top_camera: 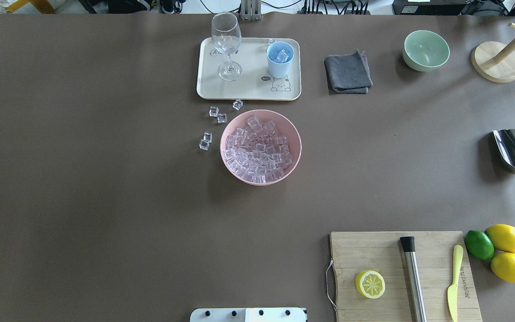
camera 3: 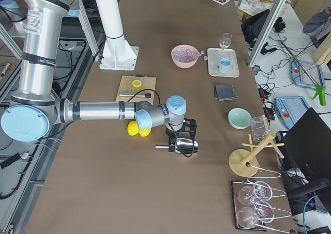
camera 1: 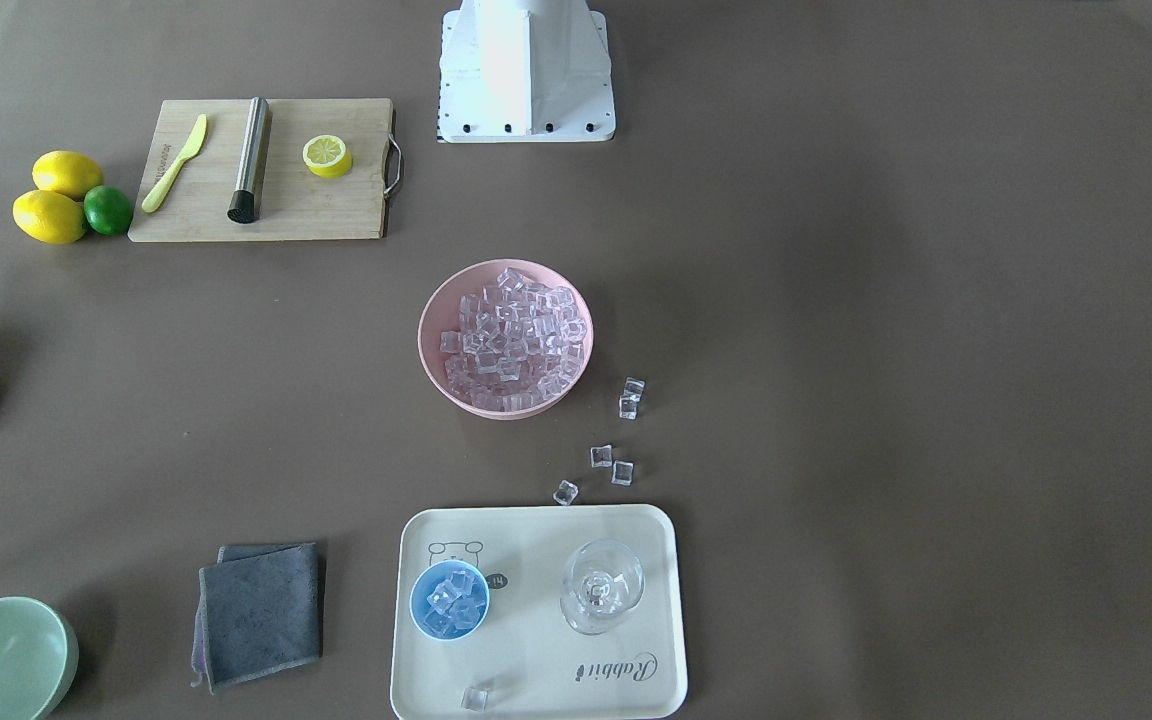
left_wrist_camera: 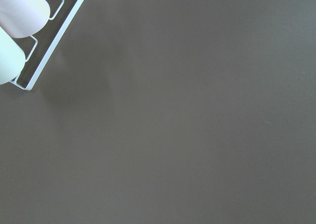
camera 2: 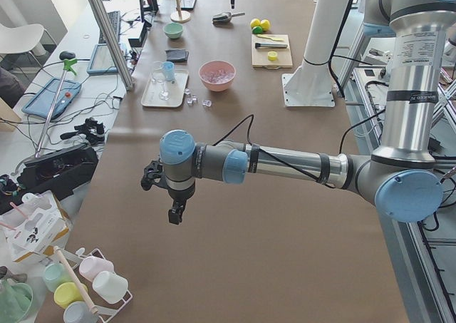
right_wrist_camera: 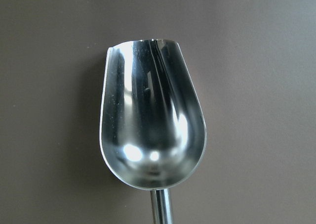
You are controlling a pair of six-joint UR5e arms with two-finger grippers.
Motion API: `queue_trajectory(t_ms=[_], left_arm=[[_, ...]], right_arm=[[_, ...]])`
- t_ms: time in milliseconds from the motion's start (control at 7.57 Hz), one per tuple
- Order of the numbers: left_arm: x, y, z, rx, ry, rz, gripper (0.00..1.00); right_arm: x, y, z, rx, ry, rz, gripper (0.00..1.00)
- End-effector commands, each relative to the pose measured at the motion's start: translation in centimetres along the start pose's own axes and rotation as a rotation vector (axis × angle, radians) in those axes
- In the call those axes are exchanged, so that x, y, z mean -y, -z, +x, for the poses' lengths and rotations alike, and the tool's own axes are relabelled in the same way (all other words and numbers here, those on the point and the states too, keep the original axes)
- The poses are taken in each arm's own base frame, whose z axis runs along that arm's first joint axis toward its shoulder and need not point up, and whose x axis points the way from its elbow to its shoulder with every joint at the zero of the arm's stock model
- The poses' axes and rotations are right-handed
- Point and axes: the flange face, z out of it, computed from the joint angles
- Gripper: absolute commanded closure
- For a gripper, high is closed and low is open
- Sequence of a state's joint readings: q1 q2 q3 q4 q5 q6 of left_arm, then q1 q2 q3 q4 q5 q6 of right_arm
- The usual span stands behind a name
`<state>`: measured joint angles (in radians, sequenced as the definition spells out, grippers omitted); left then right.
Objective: Put ice in cup with scoop
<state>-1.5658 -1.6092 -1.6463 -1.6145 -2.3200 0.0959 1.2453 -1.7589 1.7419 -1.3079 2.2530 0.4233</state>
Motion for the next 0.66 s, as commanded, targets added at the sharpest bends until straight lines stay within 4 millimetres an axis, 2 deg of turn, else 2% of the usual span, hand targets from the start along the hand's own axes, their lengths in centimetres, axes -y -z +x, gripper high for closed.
queue_trajectory(t_ms=[0, 264, 529], left_arm=[[0.0, 0.0, 0.1, 0.000, -0.001, 0.001, 0.01], [0.0, 0.0, 0.0, 0.000, 0.004, -0.005, 0.01], [-0.1, -0.1, -0.1, 0.000, 0.006, -0.006, 0.01]], right_arm=[[0.7, 2.4, 1.8, 0.026, -0.044, 0.045, 0.00], [0.7, 3.5, 3.4, 0.027, -0.002, 0.069, 0.00], [0.2, 5.7, 6.4, 0.042, -0.026, 0.070, 0.00]])
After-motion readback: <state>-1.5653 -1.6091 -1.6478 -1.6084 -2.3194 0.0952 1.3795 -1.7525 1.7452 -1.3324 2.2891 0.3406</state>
